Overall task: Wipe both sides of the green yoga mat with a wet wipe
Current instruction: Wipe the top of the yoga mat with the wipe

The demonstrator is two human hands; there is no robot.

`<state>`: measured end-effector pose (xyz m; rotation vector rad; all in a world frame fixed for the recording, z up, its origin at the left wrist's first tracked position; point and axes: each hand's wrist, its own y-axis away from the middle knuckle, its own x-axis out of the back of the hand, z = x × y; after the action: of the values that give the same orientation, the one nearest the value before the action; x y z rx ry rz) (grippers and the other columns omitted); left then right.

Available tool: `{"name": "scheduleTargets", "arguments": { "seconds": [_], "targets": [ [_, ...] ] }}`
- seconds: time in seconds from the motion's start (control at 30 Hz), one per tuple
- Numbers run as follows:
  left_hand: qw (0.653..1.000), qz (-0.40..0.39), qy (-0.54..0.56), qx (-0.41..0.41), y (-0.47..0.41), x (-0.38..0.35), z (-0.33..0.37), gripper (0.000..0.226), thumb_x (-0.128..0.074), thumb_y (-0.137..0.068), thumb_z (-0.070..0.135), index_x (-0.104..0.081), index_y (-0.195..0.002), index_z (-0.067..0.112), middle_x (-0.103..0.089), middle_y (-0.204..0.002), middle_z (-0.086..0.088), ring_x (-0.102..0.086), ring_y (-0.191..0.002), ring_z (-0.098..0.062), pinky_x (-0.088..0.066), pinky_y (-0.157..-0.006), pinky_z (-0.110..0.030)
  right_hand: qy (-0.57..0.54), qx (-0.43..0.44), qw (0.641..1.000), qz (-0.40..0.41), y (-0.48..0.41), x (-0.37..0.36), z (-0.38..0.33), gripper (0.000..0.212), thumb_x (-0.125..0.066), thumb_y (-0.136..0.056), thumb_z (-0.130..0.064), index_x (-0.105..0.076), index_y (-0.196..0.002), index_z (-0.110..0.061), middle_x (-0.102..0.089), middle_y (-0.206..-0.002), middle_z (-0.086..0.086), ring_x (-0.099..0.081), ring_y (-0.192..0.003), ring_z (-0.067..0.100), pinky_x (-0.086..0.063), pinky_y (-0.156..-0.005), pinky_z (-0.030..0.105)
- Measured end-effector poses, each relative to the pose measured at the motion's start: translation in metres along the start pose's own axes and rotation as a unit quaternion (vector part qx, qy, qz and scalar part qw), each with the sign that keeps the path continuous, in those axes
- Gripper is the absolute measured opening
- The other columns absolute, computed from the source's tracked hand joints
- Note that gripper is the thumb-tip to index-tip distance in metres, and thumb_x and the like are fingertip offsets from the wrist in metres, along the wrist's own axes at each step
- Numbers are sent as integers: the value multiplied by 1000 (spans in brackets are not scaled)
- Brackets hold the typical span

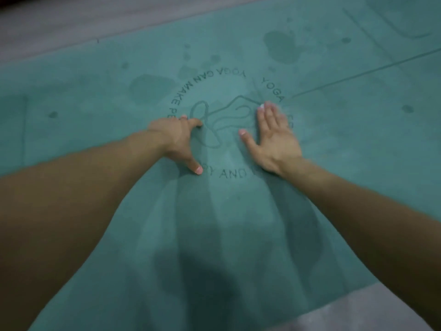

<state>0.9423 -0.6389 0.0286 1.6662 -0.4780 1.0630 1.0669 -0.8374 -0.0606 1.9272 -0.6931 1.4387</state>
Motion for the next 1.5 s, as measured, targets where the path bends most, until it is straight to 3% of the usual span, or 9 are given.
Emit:
{"name": "scheduleTargets", "arguments": {
  "seconds": [0.17,0.37,0.57,0.77,0.97,1.07,1.17,1.37,1.5],
  "targets": [
    [996,46,66,44,8,-20,-47,138,-98,-49,67,-31,-164,30,-42,-163,-8,-46,-145,-31,-42,-118,-40,68,376,921,-73,26,-9,-44,83,-8,-104,-71,-5,-169,-20,0,-176,-2,6,-162,9,3,-132,35],
    [987,25,99,121,15,-46,-69,150,-89,-46,81,-16,-168,34,-16,-176,-4,-30,-157,-31,-33,-124,-47,16,-44,999,5,-25,12,6,93,-3,-99,-74,-1,-168,-12,6,-176,7,9,-162,18,4,-132,39],
    [994,14,26,103,17,-41,-71,150,-78,-48,92,-7,-169,38,-15,-176,-1,-32,-156,-29,-39,-120,-45,24,411,907,-89,32,-20,-86,79,-12,-106,-70,-5,-169,-23,1,-176,-5,9,-161,7,2,-132,36],
    [997,-13,-26,66,17,-34,-90,157,-90,-43,82,-1,-167,46,-9,-177,6,-36,-155,-27,-41,-117,-41,33,19,999,20,-39,6,-18,85,0,-103,-69,1,-168,-14,6,-176,6,9,-162,17,4,-132,39],
    [996,28,-21,78,22,-38,-87,156,-93,-40,79,-8,-167,43,-21,-174,9,-48,-146,-27,-46,-111,-41,32,421,903,-76,15,-29,-110,80,-17,-106,-68,-12,-169,-19,-7,-176,0,1,-162,13,-2,-133,38],
    [993,54,0,104,25,-42,-89,154,-93,-41,78,-12,-166,40,-40,-166,7,-56,-138,-27,-49,-101,-40,59,272,960,-29,-30,-12,-73,74,-6,-108,-62,-4,-169,-20,-2,-177,0,4,-162,12,3,-132,38],
    [993,59,3,102,30,-43,-91,151,-90,-44,81,-10,-166,43,-20,-173,20,-48,-147,-20,-46,-108,-40,48,58,997,23,-50,-3,-54,77,-4,-107,-59,-3,-168,-11,1,-176,9,4,-163,21,3,-132,40],
    [990,63,65,104,25,-54,-96,151,-97,-42,71,-19,-167,37,-14,-175,17,-32,-156,-18,-39,-121,-46,28,392,916,-75,-13,-31,-156,69,-19,-110,-52,-14,-168,-15,-8,-176,3,-1,-163,16,5,-132,35],
    [982,71,120,130,26,-58,-100,149,-100,-37,67,-26,-164,45,-20,-173,8,-27,-157,-21,-40,-119,-50,47,206,977,-3,-58,-14,-101,73,-3,-106,-54,-8,-169,-17,-5,-177,2,0,-163,15,4,-132,37]
  ]
}}
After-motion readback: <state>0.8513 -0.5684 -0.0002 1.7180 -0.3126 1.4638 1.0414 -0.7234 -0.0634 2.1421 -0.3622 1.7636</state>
